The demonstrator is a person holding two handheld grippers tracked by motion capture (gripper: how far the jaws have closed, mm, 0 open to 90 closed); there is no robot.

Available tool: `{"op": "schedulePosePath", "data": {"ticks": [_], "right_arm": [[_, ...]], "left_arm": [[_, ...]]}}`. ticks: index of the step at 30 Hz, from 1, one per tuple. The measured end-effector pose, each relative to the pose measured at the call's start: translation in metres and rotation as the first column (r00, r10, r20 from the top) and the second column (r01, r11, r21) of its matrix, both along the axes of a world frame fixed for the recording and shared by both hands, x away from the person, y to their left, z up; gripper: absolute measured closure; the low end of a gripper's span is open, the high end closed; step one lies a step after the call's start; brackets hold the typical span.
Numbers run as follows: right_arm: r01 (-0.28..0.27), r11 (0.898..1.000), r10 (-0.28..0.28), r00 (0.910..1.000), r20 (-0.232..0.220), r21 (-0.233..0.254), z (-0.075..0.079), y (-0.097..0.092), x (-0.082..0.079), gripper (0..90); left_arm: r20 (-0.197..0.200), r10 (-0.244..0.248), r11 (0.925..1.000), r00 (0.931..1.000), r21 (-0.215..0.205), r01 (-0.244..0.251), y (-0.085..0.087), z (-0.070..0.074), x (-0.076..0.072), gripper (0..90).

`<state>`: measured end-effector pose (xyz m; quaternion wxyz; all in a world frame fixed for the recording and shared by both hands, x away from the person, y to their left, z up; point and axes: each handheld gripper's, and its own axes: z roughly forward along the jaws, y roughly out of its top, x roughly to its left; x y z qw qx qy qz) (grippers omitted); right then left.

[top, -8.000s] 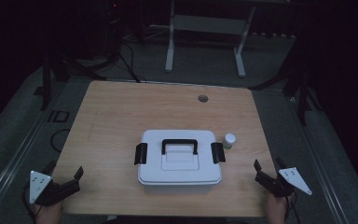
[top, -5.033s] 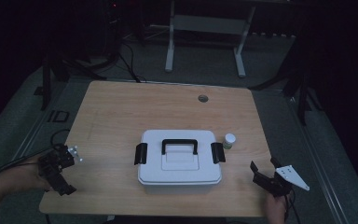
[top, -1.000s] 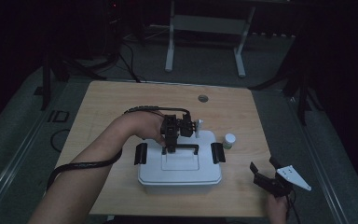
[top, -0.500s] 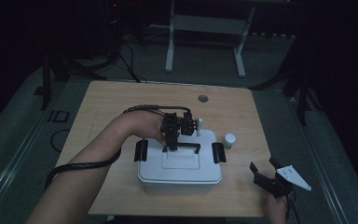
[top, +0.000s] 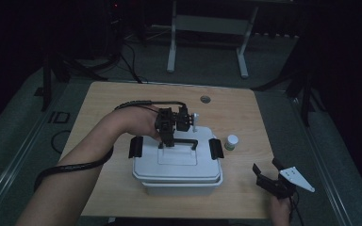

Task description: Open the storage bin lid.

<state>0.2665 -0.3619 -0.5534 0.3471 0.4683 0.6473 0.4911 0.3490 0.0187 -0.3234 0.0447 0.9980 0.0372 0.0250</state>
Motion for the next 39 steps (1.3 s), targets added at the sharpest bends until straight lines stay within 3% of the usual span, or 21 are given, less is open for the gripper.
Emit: {"op": "schedulePosePath", "data": {"ticks": [18, 21, 26, 34, 39], "right_arm": [[0.002, 1.000, -0.002, 1.0000, -0.005, -0.003, 0.000, 0.001, 0.000, 13.6], [0.003, 1.000, -0.003, 1.0000, -0.005, -0.003, 0.000, 0.001, 0.000, 13.6], [0.005, 1.000, -0.005, 1.0000, -0.006, -0.003, 0.000, 0.001, 0.000, 13.6], [0.007, 1.000, -0.007, 0.9999, -0.007, -0.007, 0.000, 0.001, 0.000, 13.6], [0.007, 1.000, -0.007, 0.9999, -0.008, -0.012, 0.000, 0.002, 0.001, 13.6]], "left_arm": [[0.023, 0.061, 0.9980, 0.9979, -0.017, -0.060, 0.040, 0.017, -0.003, 83.4], [0.032, 0.083, 0.9960, 0.9960, -0.036, -0.082, 0.053, 0.020, -0.005, 83.4], [0.030, 0.110, 0.9936, 0.9935, -0.029, -0.109, 0.070, 0.020, -0.007, 83.4], [0.043, 0.174, 0.9843, 0.9837, -0.035, -0.173, 0.100, 0.027, -0.011, 83.5], [0.046, 0.230, 0.9730, 0.9721, -0.033, -0.229, 0.129, 0.030, -0.014, 83.5]]}}
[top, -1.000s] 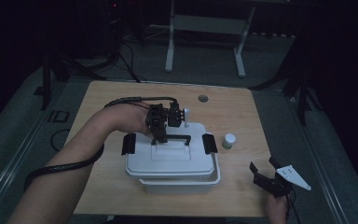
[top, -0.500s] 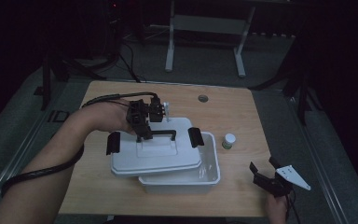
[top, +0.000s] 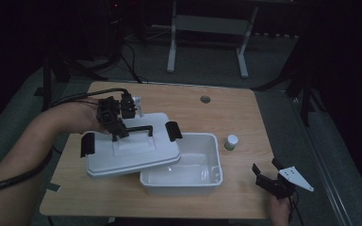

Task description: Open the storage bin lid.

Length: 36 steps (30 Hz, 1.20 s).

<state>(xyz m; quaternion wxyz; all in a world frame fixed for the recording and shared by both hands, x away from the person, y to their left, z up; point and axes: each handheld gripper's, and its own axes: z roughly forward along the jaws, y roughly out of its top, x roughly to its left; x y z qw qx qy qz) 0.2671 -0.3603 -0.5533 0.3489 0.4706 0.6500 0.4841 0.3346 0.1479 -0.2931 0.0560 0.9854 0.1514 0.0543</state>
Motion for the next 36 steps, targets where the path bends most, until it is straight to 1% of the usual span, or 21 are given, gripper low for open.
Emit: {"op": "schedulePosePath", "data": {"ticks": [6, 7, 8, 10, 15, 17, 19, 20, 21, 23, 25, 26, 27, 28, 29, 31, 32, 33, 34, 35, 36], "right_arm": [[0.000, 1.000, 0.000, 1.0000, -0.001, -0.003, 0.000, 0.000, 0.000, 13.6], [0.000, 1.000, 0.000, 1.0000, -0.001, -0.003, 0.000, 0.000, 0.000, 13.6], [0.001, 1.000, -0.001, 1.0000, -0.004, -0.003, 0.000, 0.001, 0.000, 13.7], [0.001, 1.000, -0.001, 1.0000, -0.004, -0.004, 0.000, 0.001, 0.000, 13.7], [0.002, 1.000, -0.002, 1.0000, -0.003, -0.006, 0.000, 0.001, 0.000, 13.7], [0.001, 1.000, -0.001, 1.0000, -0.003, -0.008, 0.000, 0.001, 0.000, 13.7], [0.002, 1.000, -0.002, 1.0000, -0.004, -0.009, 0.000, 0.001, 0.000, 13.7], [0.002, 1.000, -0.002, 1.0000, -0.003, -0.009, 0.000, 0.001, 0.000, 13.7], [0.002, 1.000, -0.002, 1.0000, -0.004, -0.008, 0.000, 0.001, 0.000, 13.7], [0.002, 1.000, -0.002, 1.0000, -0.004, -0.009, 0.000, 0.001, 0.000, 13.7], [0.002, 1.000, -0.002, 1.0000, -0.004, -0.009, 0.000, 0.001, 0.000, 13.7], [0.002, 1.000, -0.002, 1.0000, -0.004, -0.009, 0.000, 0.001, 0.000, 13.6], [0.003, 1.000, -0.003, 1.0000, -0.005, -0.008, 0.000, 0.001, 0.000, 13.7], [0.002, 1.000, -0.002, 1.0000, -0.005, -0.009, 0.000, 0.001, 0.000, 13.7], [0.001, 1.000, -0.001, 1.0000, -0.003, -0.013, 0.000, 0.001, 0.000, 13.7], [0.002, 1.000, -0.002, 1.0000, -0.007, -0.011, 0.000, 0.002, 0.000, 13.6], [0.001, 1.000, -0.001, 1.0000, -0.007, -0.011, 0.000, 0.002, 0.000, 13.7], [0.001, 1.000, -0.001, 1.0000, -0.006, -0.013, 0.000, 0.002, 0.000, 13.7], [0.000, 1.000, 0.000, 1.0000, -0.005, -0.014, 0.000, 0.002, 0.000, 13.7], [0.000, 1.000, 0.000, 1.0000, -0.005, -0.014, 0.000, 0.002, 0.000, 13.7], [0.000, 1.000, 0.000, 1.0000, -0.006, -0.013, 0.000, 0.002, 0.000, 13.7]], "left_arm": [[0.004, 0.063, 0.9979, 0.9980, 0.015, -0.063, 0.032, 0.001, -0.005, 83.5], [0.004, 0.063, 0.9979, 0.9980, 0.015, -0.063, 0.032, 0.001, -0.005, 83.5], [0.004, 0.089, 0.9959, 0.9960, 0.012, -0.089, 0.042, 0.002, -0.007, 83.5], [0.012, 0.119, 0.9928, 0.9928, 0.010, -0.119, 0.053, 0.002, -0.008, 83.5], [0.019, 0.181, 0.9831, 0.9833, 0.026, -0.181, 0.078, 0.001, -0.010, 83.5], [-0.003, 0.193, 0.9810, 0.9811, 0.017, -0.193, 0.087, -0.001, -0.011, 83.5], [-0.007, 0.206, 0.9784, 0.9786, 0.024, -0.206, 0.094, -0.005, -0.012, 83.5], [-0.015, 0.217, 0.9760, 0.9762, 0.029, -0.216, 0.098, -0.007, -0.013, 83.6], [-0.012, 0.223, 0.9744, 0.9748, 0.035, -0.222, 0.101, -0.009, -0.013, 83.6], [-0.022, 0.240, 0.9698, 0.9705, 0.051, -0.239, 0.107, -0.015, -0.013, 83.6], [-0.022, 0.240, 0.9698, 0.9705, 0.051, -0.239, 0.107, -0.015, -0.013, 83.6], [-0.021, 0.271, 0.9612, 0.9623, 0.059, -0.269, 0.117, -0.023, -0.013, 83.6], [-0.025, 0.282, 0.9578, 0.9589, 0.063, -0.280, 0.120, -0.026, -0.013, 83.5], [-0.029, 0.288, 0.9559, 0.9572, 0.070, -0.285, 0.122, -0.029, -0.013, 83.5], [-0.029, 0.288, 0.9559, 0.9572, 0.070, -0.285, 0.122, -0.029, -0.013, 83.5], [-0.046, 0.302, 0.9512, 0.9521, 0.080, -0.298, 0.128, -0.039, -0.013, 83.5], [-0.045, 0.306, 0.9503, 0.9511, 0.077, -0.302, 0.130, -0.042, -0.012, 83.5], [-0.056, 0.310, 0.9488, 0.9491, 0.080, -0.305, 0.131, -0.045, -0.012, 83.5], [-0.060, 0.310, 0.9491, 0.9490, 0.081, -0.304, 0.132, -0.049, -0.011, 83.6], [-0.060, 0.310, 0.9491, 0.9490, 0.081, -0.304, 0.132, -0.049, -0.011, 83.6], [-0.066, 0.309, 0.9498, 0.9489, 0.074, -0.304, 0.133, -0.055, -0.010, 83.6]]}}
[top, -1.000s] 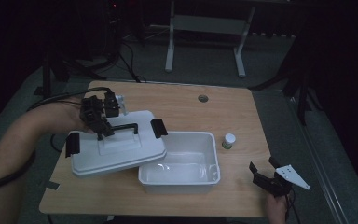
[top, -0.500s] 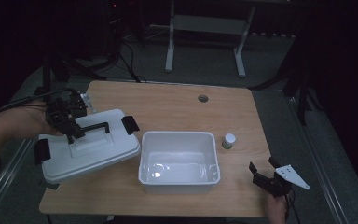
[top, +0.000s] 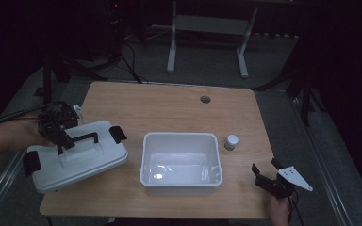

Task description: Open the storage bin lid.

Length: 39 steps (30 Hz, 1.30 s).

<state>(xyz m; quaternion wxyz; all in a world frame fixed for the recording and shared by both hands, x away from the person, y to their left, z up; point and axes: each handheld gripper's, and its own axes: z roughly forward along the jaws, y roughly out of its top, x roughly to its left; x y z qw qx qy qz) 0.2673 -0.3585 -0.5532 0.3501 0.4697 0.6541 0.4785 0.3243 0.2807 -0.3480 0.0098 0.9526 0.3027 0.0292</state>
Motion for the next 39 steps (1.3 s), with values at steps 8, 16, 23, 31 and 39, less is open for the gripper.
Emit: {"op": "schedulePosePath", "data": {"ticks": [8, 16, 23, 31, 39], "right_arm": [[-0.004, 1.000, 0.004, 1.0000, 0.000, -0.001, 0.000, 0.000, 0.000, 13.7], [-0.005, 1.000, 0.005, 1.0000, 0.000, -0.003, 0.000, 0.001, 0.000, 13.7], [-0.007, 1.000, 0.007, 1.0000, 0.001, -0.005, 0.000, 0.001, 0.000, 13.7], [-0.008, 1.000, 0.008, 1.0000, 0.000, -0.006, 0.000, 0.001, 0.000, 13.7], [-0.007, 1.000, 0.007, 1.0000, -0.001, -0.006, 0.000, 0.001, 0.000, 13.7]], "left_arm": [[-0.034, 0.021, 0.9997, 0.9992, -0.013, -0.022, 0.005, -0.032, 0.004, 83.6], [-0.083, 0.038, 0.9987, 0.9958, -0.030, -0.041, 0.008, -0.067, 0.005, 83.7], [-0.120, 0.049, 0.9970, 0.9916, -0.054, -0.056, 0.011, -0.092, 0.002, 83.6], [-0.166, 0.063, 0.9913, 0.9841, -0.104, -0.081, 0.016, -0.115, -0.003, 83.6], [-0.197, 0.070, 0.9906, 0.9778, -0.101, -0.092, 0.017, -0.129, -0.005, 83.4]]}}
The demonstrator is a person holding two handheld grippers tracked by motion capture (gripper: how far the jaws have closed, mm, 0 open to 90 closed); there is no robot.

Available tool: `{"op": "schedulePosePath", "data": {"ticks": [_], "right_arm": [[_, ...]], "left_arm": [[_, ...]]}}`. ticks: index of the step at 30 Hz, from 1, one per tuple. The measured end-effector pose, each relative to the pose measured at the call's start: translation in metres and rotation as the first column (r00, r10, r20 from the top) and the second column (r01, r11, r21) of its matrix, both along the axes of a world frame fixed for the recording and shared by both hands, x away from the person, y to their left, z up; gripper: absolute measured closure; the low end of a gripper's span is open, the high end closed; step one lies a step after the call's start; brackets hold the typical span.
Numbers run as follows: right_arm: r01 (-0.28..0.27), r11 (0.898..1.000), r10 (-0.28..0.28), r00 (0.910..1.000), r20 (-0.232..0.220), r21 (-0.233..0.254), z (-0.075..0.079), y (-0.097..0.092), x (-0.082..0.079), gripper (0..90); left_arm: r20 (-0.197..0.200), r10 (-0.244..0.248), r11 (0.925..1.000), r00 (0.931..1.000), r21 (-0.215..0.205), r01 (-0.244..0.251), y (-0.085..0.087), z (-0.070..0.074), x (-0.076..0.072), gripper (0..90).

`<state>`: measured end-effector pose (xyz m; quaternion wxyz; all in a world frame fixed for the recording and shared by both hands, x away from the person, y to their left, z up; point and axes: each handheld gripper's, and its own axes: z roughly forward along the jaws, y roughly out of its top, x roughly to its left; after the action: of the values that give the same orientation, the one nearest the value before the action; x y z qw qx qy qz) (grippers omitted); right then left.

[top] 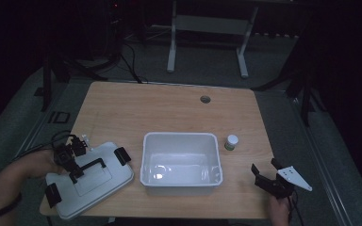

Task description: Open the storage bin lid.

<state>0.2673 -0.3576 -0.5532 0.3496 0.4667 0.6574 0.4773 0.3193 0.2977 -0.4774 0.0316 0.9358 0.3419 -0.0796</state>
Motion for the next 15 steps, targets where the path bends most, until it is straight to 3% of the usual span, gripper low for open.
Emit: {"op": "schedulePosePath", "data": {"ticks": [5, 9, 12, 15], "right_arm": [[-0.004, 1.000, 0.004, 1.0000, -0.006, -0.007, 0.000, 0.001, 0.000, 13.7], [-0.007, 1.000, 0.007, 0.9999, -0.009, -0.022, 0.000, 0.002, 0.001, 13.7], [-0.013, 1.000, 0.013, 0.9998, -0.016, -0.023, 0.000, 0.003, 0.001, 13.7], [-0.023, 0.999, 0.022, 0.9993, -0.029, -0.022, 0.002, 0.002, 0.001, 13.7]], "left_arm": [[0.001, 0.016, 0.9989, 0.9999, -0.044, -0.016, 0.006, -0.003, 0.000, 83.2], [0.030, 0.017, 0.9993, 0.9994, -0.035, -0.016, 0.008, -0.003, 0.000, 81.4], [0.039, 0.030, 0.9984, 0.9988, -0.049, -0.028, 0.012, -0.003, 0.001, 69.7], [0.039, 0.047, 0.9984, 0.9981, -0.031, -0.046, 0.015, -0.005, 0.001, 56.4]]}}
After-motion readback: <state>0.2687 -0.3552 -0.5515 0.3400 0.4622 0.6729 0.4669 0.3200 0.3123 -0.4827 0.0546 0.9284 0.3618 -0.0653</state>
